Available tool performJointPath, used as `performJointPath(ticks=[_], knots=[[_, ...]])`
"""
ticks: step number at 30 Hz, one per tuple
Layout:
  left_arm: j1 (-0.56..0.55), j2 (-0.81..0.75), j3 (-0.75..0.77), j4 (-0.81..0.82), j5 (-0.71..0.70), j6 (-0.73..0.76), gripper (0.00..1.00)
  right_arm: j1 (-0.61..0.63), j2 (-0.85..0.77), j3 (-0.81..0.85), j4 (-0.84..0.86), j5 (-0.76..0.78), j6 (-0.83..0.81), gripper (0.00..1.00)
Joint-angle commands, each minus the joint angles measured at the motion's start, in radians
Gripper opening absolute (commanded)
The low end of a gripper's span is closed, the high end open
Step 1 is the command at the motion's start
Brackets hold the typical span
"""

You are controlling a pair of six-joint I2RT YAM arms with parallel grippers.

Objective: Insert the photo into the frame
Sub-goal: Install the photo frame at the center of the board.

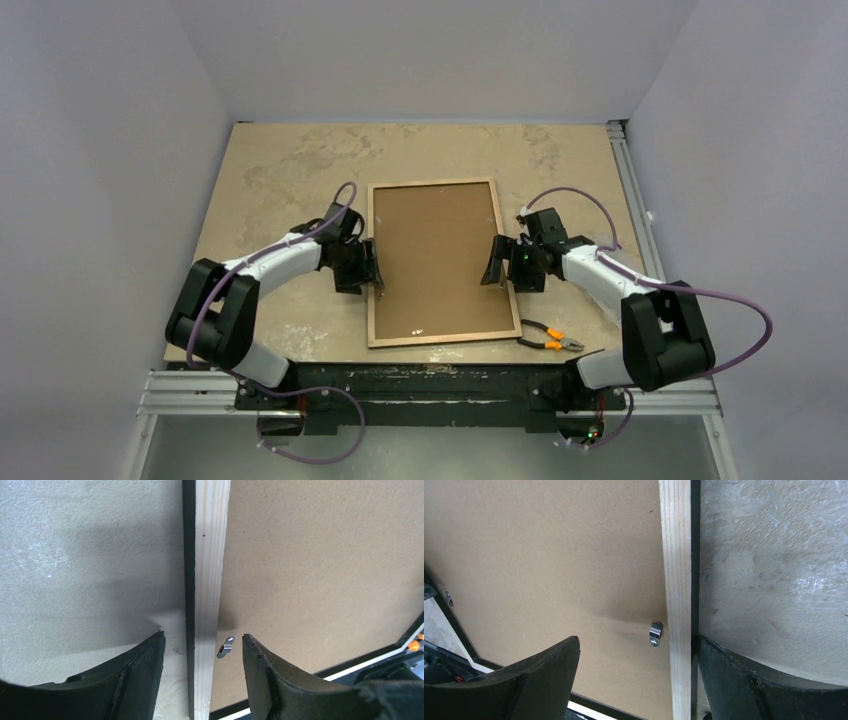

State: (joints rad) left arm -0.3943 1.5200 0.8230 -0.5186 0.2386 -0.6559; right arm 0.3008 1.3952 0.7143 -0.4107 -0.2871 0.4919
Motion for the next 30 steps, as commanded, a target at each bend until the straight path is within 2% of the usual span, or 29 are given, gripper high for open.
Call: performJointPath(ticks=[1, 11, 18, 23, 30], knots=[[-0.041, -0.018, 0.013, -0.036, -0.075, 0.043, 0.57, 0.009, -0.015, -0.010, -0.011, -0.044, 0.013, 0.84], [-0.109, 0.004, 0.026, -0.050, -0.137, 0.054, 0.51, 0.008, 0.001, -0.003, -0.010, -0.039, 0.007, 0.84], [-0.186, 0.044, 0.067, -0.119, -0.254, 0.055, 0.45, 0.009, 0.008, 0.004, -0.008, -0.037, 0.008, 0.84], [-0.218, 0.074, 0.072, -0.126, -0.284, 0.044, 0.35, 0.008, 0.012, 0.004, -0.006, -0.036, 0.009, 0.84], [-0.231, 0.076, 0.084, -0.134, -0.303, 0.039, 0.13, 0.009, 0.017, 0.008, -0.010, -0.038, 0.006, 0.83]])
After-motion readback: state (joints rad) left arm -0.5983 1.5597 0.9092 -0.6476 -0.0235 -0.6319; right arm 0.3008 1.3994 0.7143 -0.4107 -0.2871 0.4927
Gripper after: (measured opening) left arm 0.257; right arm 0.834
